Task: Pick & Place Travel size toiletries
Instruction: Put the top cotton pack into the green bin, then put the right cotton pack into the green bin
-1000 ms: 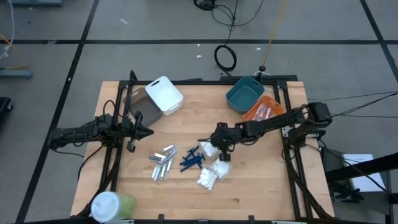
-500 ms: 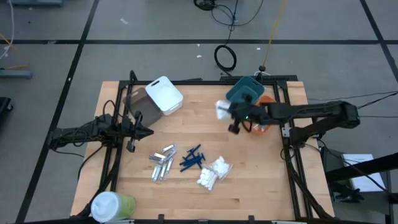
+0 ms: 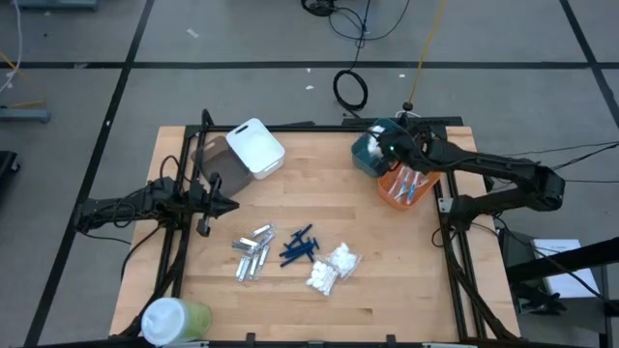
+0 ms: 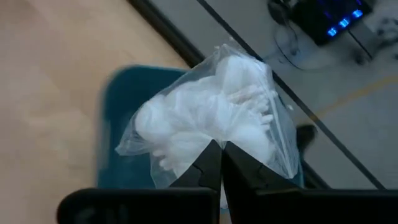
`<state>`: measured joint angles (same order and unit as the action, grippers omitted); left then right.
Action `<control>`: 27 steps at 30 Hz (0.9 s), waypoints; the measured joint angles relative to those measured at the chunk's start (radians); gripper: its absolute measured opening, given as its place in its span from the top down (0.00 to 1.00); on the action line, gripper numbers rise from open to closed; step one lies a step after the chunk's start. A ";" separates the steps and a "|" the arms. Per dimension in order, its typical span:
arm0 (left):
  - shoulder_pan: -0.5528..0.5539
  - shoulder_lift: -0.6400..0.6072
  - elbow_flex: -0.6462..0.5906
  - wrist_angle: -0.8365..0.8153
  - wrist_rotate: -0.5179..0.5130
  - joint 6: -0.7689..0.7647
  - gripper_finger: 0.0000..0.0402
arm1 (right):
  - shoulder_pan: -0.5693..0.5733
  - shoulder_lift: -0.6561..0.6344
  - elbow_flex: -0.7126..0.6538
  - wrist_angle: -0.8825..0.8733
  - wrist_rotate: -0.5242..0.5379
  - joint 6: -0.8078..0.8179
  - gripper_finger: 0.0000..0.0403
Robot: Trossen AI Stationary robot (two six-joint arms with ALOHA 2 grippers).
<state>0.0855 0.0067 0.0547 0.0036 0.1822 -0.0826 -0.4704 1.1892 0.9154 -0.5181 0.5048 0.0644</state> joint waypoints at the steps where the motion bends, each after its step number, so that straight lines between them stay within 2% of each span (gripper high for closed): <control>1: 0.000 0.000 0.000 0.000 0.000 0.000 0.96 | -0.018 0.000 -0.018 0.024 0.015 0.001 0.99; 6: 0.000 0.000 0.000 0.000 0.000 0.000 0.96 | -0.085 0.000 -0.072 0.086 0.017 -0.013 0.89; 15: 0.000 0.000 0.000 0.000 0.000 0.000 0.96 | -0.069 -0.008 -0.083 0.174 0.011 -0.019 0.56; 17: 0.000 0.000 0.000 0.000 0.000 0.000 0.96 | -0.043 -0.023 -0.083 0.207 -0.049 -0.037 0.51; 20: 0.000 0.000 0.000 0.000 0.000 0.000 0.96 | 0.005 -0.052 -0.083 0.263 -0.204 -0.049 0.46; 24: 0.000 0.000 0.000 0.000 0.000 0.000 0.96 | 0.097 -0.088 -0.083 0.351 -0.388 -0.001 0.45; 27: 0.000 0.000 0.000 0.000 0.000 0.000 0.96 | 0.188 -0.102 -0.083 0.398 -0.465 0.004 0.45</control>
<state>0.0856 0.0066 0.0547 0.0037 0.1822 -0.0826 -0.2819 1.0873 0.8322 -0.1198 0.0397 0.0680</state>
